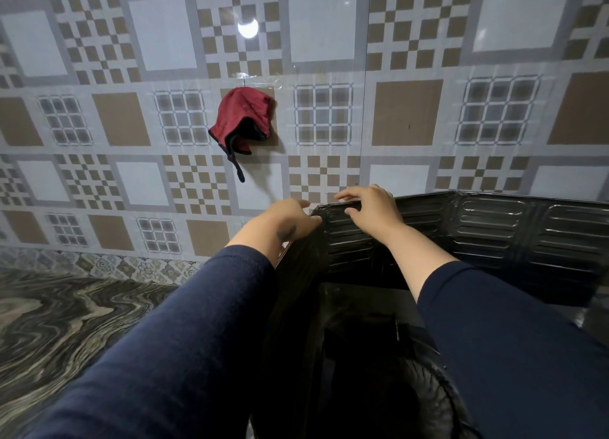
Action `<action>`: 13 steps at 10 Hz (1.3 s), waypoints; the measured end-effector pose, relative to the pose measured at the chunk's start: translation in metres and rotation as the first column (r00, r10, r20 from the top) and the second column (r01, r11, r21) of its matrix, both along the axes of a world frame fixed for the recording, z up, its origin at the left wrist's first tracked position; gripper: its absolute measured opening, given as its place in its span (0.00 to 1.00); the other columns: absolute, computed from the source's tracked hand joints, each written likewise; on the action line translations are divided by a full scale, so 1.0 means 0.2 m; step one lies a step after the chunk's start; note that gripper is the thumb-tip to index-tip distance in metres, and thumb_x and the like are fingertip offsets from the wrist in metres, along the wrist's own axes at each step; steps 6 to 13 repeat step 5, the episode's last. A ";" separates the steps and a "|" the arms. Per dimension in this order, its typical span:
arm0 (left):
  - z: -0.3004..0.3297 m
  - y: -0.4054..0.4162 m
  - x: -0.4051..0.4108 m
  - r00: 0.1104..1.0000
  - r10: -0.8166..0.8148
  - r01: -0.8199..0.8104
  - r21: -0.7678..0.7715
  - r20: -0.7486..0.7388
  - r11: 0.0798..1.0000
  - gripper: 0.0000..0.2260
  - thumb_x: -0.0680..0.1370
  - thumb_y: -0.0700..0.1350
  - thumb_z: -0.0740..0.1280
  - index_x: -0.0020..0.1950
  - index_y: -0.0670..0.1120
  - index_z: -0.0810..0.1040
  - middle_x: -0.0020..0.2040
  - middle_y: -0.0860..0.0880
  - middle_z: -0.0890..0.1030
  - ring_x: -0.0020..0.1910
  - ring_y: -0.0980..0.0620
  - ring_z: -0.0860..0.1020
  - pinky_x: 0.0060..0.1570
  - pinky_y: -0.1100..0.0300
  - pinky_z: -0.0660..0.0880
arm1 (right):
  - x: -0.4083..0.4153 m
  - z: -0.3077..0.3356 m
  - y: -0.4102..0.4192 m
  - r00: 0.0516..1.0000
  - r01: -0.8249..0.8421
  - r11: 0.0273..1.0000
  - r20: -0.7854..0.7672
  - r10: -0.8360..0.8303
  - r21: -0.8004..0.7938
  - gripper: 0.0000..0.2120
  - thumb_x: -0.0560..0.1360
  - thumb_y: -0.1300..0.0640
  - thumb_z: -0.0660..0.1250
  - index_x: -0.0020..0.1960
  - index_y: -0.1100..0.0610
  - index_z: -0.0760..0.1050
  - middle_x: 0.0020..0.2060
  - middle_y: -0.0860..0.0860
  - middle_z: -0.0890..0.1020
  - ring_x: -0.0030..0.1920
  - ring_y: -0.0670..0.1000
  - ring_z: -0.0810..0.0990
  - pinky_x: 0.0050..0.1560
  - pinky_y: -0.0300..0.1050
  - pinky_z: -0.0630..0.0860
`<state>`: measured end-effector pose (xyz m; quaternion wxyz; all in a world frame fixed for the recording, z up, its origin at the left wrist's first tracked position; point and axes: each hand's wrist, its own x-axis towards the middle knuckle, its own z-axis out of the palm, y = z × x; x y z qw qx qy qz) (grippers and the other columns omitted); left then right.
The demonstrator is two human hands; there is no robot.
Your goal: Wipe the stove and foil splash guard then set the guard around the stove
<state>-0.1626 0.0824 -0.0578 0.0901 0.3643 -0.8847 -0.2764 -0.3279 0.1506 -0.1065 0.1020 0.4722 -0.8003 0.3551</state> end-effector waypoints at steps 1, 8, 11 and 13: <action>0.00 0.00 0.00 1.000 -0.011 0.011 -0.016 0.003 1.000 0.27 0.79 0.51 0.62 0.76 0.49 0.58 0.73 0.44 0.68 0.69 0.43 0.69 0.69 0.49 0.66 | 0.03 0.02 0.02 0.998 0.001 1.000 -0.062 -0.001 0.013 0.17 0.74 0.59 0.69 0.60 0.46 0.77 0.61 0.52 0.79 0.64 0.54 0.72 0.65 0.52 0.68; 0.03 0.46 0.58 0.869 -0.427 0.209 -0.598 -0.249 0.774 0.20 0.77 0.56 0.60 0.69 0.55 0.70 0.70 0.54 0.71 0.72 0.52 0.65 0.69 0.48 0.65 | 0.65 0.12 0.91 0.990 -0.104 0.973 -0.074 0.122 0.206 0.17 0.72 0.52 0.70 0.61 0.44 0.76 0.61 0.41 0.75 0.64 0.47 0.70 0.69 0.50 0.64; 0.03 0.46 0.58 0.869 -0.427 0.209 -0.598 -0.249 0.774 0.20 0.77 0.56 0.60 0.69 0.55 0.70 0.70 0.54 0.71 0.72 0.52 0.65 0.69 0.48 0.65 | 0.65 0.12 0.91 0.990 -0.104 0.973 -0.074 0.122 0.206 0.17 0.72 0.52 0.70 0.61 0.44 0.76 0.61 0.41 0.75 0.64 0.47 0.70 0.69 0.50 0.64; 0.03 0.46 0.58 0.869 -0.427 0.209 -0.598 -0.249 0.774 0.20 0.77 0.56 0.60 0.69 0.55 0.70 0.70 0.54 0.71 0.72 0.52 0.65 0.69 0.48 0.65 | 0.65 0.12 0.91 0.990 -0.104 0.973 -0.074 0.122 0.206 0.17 0.72 0.52 0.70 0.61 0.44 0.76 0.61 0.41 0.75 0.64 0.47 0.70 0.69 0.50 0.64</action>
